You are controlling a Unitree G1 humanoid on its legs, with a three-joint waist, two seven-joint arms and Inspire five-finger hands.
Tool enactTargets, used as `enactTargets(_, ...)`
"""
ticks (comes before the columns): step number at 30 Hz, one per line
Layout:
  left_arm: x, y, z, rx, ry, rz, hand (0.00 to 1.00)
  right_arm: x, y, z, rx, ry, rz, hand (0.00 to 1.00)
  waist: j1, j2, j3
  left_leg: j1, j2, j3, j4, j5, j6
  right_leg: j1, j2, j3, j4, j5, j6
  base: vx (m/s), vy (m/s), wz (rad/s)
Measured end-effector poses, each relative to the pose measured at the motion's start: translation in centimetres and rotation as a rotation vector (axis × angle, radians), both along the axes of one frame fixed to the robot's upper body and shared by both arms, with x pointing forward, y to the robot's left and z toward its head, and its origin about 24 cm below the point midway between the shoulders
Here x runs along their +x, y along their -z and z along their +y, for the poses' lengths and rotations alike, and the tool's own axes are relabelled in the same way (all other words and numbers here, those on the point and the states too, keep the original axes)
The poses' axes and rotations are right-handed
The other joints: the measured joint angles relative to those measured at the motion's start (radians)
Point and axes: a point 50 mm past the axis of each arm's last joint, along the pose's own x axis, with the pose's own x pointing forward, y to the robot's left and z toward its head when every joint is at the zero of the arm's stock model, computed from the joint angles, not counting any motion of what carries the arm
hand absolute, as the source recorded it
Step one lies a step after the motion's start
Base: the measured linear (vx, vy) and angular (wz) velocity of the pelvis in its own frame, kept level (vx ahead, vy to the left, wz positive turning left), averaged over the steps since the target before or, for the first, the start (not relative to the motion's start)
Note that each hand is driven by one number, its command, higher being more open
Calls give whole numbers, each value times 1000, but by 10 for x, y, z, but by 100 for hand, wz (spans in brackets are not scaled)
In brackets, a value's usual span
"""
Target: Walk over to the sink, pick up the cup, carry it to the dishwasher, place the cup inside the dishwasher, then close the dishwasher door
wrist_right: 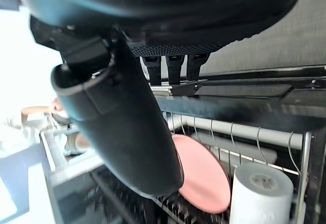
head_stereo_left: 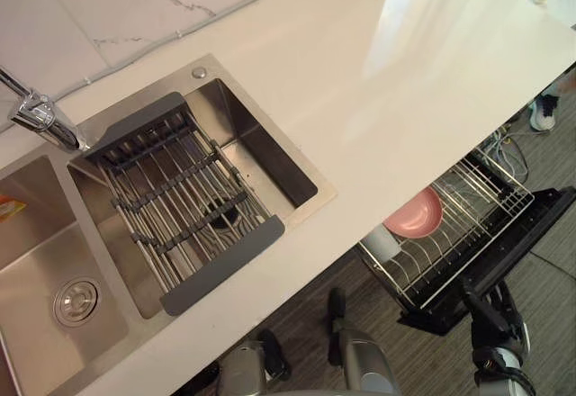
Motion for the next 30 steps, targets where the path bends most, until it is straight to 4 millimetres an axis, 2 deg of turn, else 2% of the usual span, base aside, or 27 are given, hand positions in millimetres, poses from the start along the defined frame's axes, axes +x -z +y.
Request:
enactTargets(1, 8, -1, -1, 1, 19, -17, 90, 5, -5, 2, 5, -20, -42, 90, 5, 5, 6, -8, -9, -16, -16, 11, 8, 0, -11, -25, 2, 1, 1, -52, -28, 47)
enactTargets(3, 18, -3, -2, -2, 26, -41, 90, 17, -11, 8, 23, -56, -105, 90, 11, 9, 15, -10, -20, -45, -31, 19, 6, 0, -24, -46, 15, 1, 1, -41, -24, 46)
enactTargets(6, 28, -5, -4, -4, 32, -66, 90, 47, -23, 25, 67, -140, -205, 90, 32, 22, 27, -13, -22, -79, -50, 50, 5, 8, -28, -78, 15, -4, -6, -9, -58, 31)
enactTargets(8, 32, -7, -7, -17, 20, -97, 90, 70, -38, 44, 78, -233, -284, 90, 41, 31, 33, -6, -22, -107, -68, 76, -10, 23, -28, -107, 18, -6, -7, 26, -81, 34)
enactTargets(9, 32, -8, -8, -18, 16, -103, 90, 75, -42, 49, 80, -261, -304, 90, 42, 32, 33, -3, -22, -116, -71, 80, -13, 28, -28, -116, 21, -8, -9, 48, -80, 37)
enactTargets(10, 32, -8, -7, -13, 8, -116, 90, 79, -45, 56, 90, -277, -328, 90, 46, 31, 34, 9, -20, -129, -81, 88, -18, 42, -27, -131, 26, -14, -12, 27, -37, 26)
enactTargets(13, 27, -7, -9, -20, -7, -113, 90, 76, -41, 60, 95, -288, -302, 90, 45, 28, 36, 39, -20, -139, -101, 95, -22, 71, -26, -142, 33, -28, -10, 16, -52, 12)
enactTargets(18, 26, -7, -7, -13, -14, -112, 90, 73, -34, 56, 26, -311, -208, 90, 35, 25, 32, 70, -21, -169, -124, 106, -41, 131, -18, -175, -15, -34, -8, -30, -27, 16)
enactTargets(21, 20, -6, 0, 5, -13, -91, 90, 65, -20, 49, -30, -338, -96, 90, 34, 9, 2, 88, -21, -191, -149, 120, -50, 173, -5, -199, -69, -26, -3, 11, -47, 20)
enactTargets(23, 6, -2, 4, 15, -15, -45, 90, 50, -1, 46, -105, -406, 64, 90, 35, -7, -57, 110, -28, -204, -182, 129, -53, 206, 2, -212, -105, -16, 6, 74, -4, 18)
enactTargets(24, 3, -2, 4, 19, -8, -33, 90, 44, 5, 46, -122, -432, 113, 90, 36, -11, -68, 120, -30, -209, -191, 131, -54, 218, 3, -217, -113, -14, 10, 99, 19, 24)
enactTargets(26, -6, 1, 5, 25, 6, -2, 90, 15, 33, 51, -125, -486, 295, 90, 40, -22, -107, 157, -41, -233, -225, 142, -48, 263, 4, -241, -138, -10, 14, 107, 36, 32)
enactTargets(27, -10, 1, 5, 27, 7, 7, 90, 8, 40, 54, -112, -490, 334, 90, 40, -24, -112, 165, -44, -237, -231, 142, -47, 274, 3, -246, -144, -9, 15, 111, 63, 23)
enactTargets(29, -20, 3, 4, 12, 13, 24, 90, -20, 62, 63, -80, -503, 463, 90, 40, -27, -137, 192, -56, -238, -256, 143, -46, 296, 1, -248, -158, 0, 15, 122, 88, 8)
enactTargets(30, -22, 3, 5, 11, 17, 26, 90, -26, 66, 63, -78, -500, 487, 90, 40, -27, -137, 198, -60, -239, -261, 145, -44, 300, 1, -249, -158, 0, 16, 83, 63, 2)
